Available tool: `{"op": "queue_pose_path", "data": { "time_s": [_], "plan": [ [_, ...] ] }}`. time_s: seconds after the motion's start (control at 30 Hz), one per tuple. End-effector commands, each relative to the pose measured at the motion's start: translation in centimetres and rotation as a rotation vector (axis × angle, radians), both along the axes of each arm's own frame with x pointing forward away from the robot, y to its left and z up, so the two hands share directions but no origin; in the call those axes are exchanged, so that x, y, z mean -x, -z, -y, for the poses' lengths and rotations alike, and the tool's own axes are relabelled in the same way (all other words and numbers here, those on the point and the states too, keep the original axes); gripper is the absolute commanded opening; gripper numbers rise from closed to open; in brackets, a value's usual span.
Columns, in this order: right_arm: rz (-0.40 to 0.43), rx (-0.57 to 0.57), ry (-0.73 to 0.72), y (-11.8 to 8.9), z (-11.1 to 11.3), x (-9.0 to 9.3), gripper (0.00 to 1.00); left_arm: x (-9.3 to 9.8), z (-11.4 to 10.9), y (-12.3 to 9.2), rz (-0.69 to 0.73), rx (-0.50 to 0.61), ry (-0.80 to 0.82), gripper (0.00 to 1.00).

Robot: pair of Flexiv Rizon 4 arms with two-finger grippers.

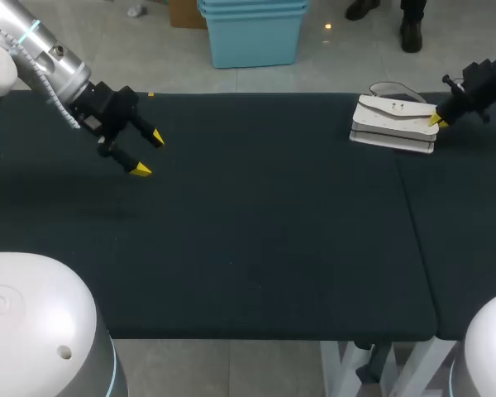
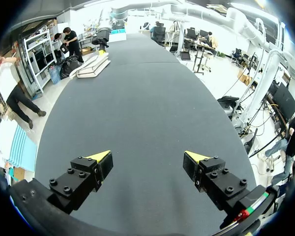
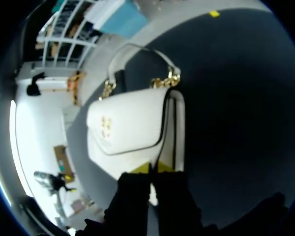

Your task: Pick up the bag, open it, inspect its contents, close it, and place it on the opposite side

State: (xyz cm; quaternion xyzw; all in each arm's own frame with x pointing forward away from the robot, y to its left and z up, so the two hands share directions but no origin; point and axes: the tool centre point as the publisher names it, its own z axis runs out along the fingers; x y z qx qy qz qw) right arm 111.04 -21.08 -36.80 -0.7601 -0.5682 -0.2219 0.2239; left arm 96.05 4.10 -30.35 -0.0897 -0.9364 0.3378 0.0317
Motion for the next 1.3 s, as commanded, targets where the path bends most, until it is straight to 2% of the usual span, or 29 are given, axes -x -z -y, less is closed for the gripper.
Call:
{"op": "queue_pose_path", "data": {
  "time_s": [0.03, 0.1, 0.23, 0.43, 0.73, 0.77, 0.8, 0.83, 0.87, 0.9, 1.23, 1.3],
  "plan": [
    [0.004, 0.002, 0.003, 0.0, -0.1, 0.2, 0.00, -0.1, 0.0, 0.1, 0.000, 0.003, 0.001, 1.00],
    [0.004, 0.002, 0.003, 0.0, -0.1, 0.2, 0.00, -0.1, 0.0, 0.1, 0.000, 0.003, 0.001, 1.00],
    [-0.016, -0.065, -0.091, 0.8, -4.5, 1.6, 0.00, -0.1, 0.0, 0.1, 0.000, 0.003, 0.001, 1.00],
    [-0.013, -0.085, -0.136, 1.0, -8.1, 2.9, 0.00, -0.1, 0.0, 0.1, 0.000, 0.003, 0.001, 1.00],
    [0.005, -0.096, -0.133, 0.2, -11.1, 4.4, 0.01, -0.1, 0.0, 0.1, 0.000, 0.003, 0.001, 1.00],
    [0.005, -0.096, -0.138, 0.2, -11.2, 4.5, 0.21, -0.1, 0.0, 0.1, 0.000, 0.003, 0.001, 1.00],
    [0.006, -0.097, -0.141, 0.2, -11.2, 4.5, 0.28, -0.1, 0.0, 0.1, 0.000, 0.003, 0.001, 1.00],
    [0.005, -0.096, -0.142, 0.1, -11.3, 4.5, 0.49, -0.1, 0.0, 0.1, 0.000, 0.003, 0.001, 1.00],
    [0.003, -0.095, -0.142, 0.1, -11.3, 4.6, 0.91, -0.1, 0.0, 0.1, 0.000, 0.003, 0.001, 1.00],
    [0.000, -0.093, -0.137, 0.0, -11.1, 4.6, 1.00, -0.1, 0.0, 0.1, 0.000, 0.003, 0.001, 1.00],
    [0.013, -0.054, 0.010, -0.3, -9.6, 5.2, 1.00, -0.1, 0.0, 0.1, 0.000, 0.003, 0.001, 1.00],
    [0.004, -0.070, 0.056, -0.1, -9.3, 5.2, 0.91, -0.1, 0.0, 0.1, 0.000, 0.003, 0.001, 1.00]
  ]
}}
